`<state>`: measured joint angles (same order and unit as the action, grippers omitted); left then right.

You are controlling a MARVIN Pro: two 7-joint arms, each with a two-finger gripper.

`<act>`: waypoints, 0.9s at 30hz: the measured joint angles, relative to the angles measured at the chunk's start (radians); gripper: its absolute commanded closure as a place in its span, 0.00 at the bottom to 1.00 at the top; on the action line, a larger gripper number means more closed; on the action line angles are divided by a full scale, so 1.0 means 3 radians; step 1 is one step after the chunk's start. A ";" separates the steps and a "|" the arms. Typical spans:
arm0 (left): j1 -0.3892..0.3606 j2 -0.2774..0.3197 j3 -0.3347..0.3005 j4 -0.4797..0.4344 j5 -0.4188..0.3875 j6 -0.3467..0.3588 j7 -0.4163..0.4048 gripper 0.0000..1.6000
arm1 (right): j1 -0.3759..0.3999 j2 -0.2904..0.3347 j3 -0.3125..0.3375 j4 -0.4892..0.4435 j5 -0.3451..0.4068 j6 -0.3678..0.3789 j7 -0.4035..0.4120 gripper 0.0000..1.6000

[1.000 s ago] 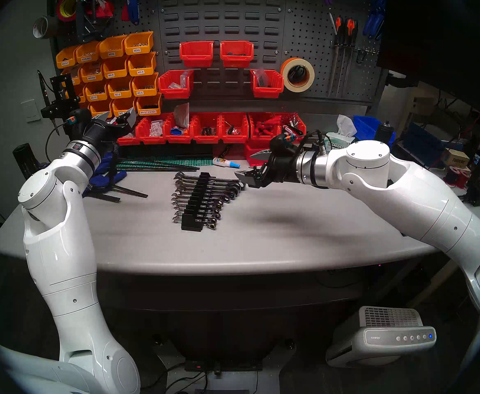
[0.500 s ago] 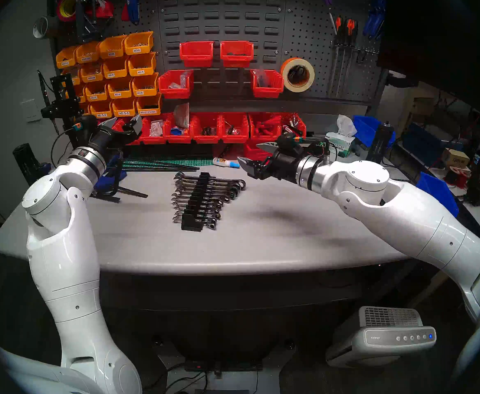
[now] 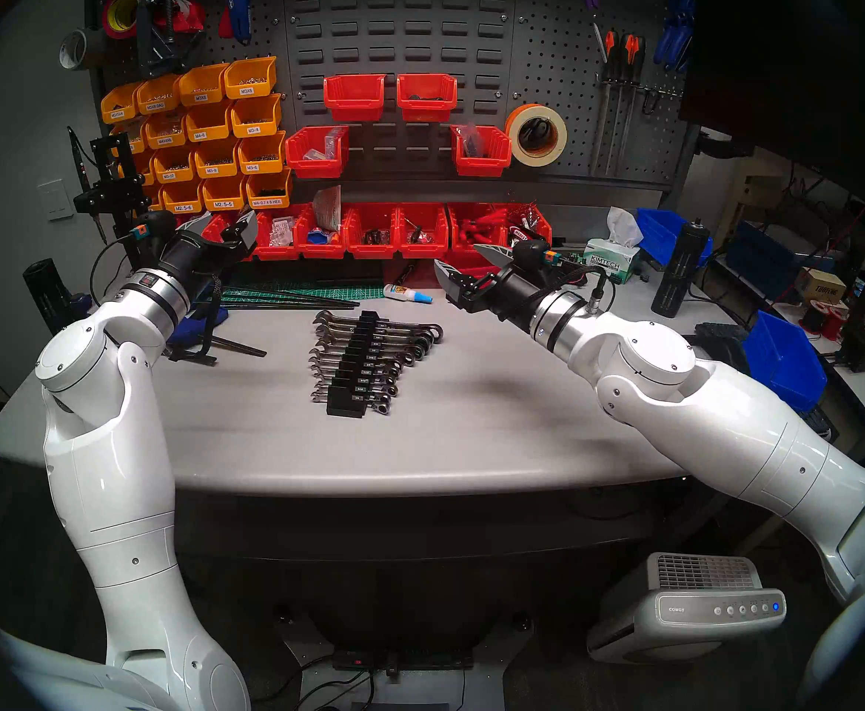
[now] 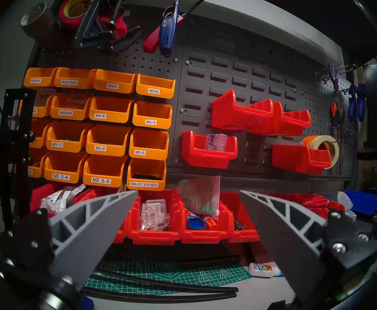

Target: Put the wrenches on the table into the correct slot in the case

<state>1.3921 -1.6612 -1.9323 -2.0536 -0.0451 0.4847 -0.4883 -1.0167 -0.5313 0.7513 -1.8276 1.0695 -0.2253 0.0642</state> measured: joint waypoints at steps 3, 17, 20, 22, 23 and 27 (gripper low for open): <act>0.0006 0.0007 0.0000 -0.0005 0.0000 0.0001 -0.0008 0.00 | -0.0109 -0.0035 0.0078 -0.0003 -0.0070 -0.0144 -0.0047 0.00; 0.0017 0.0021 0.0000 -0.0016 -0.0001 0.0007 -0.0023 0.00 | -0.0465 -0.0211 0.0312 0.0046 -0.0381 -0.0753 -0.0129 0.00; 0.0019 0.0022 0.0000 -0.0018 -0.0001 0.0008 -0.0024 0.00 | -0.0505 -0.0244 0.0317 0.0078 -0.0429 -0.0895 -0.0131 0.00; 0.0019 0.0023 0.0000 -0.0018 -0.0001 0.0009 -0.0025 0.00 | -0.0519 -0.0261 0.0317 0.0096 -0.0450 -0.0965 -0.0132 0.00; 0.0019 0.0023 0.0000 -0.0018 -0.0001 0.0009 -0.0025 0.00 | -0.0522 -0.0267 0.0317 0.0102 -0.0459 -0.0988 -0.0132 0.00; 0.0020 0.0024 0.0000 -0.0019 -0.0001 0.0010 -0.0025 0.00 | -0.0527 -0.0291 0.0317 0.0124 -0.0489 -0.1062 -0.0133 0.00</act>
<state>1.3982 -1.6540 -1.9322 -2.0593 -0.0455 0.4877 -0.4959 -1.1747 -0.6187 0.8464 -1.7905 0.9229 -0.5439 0.0243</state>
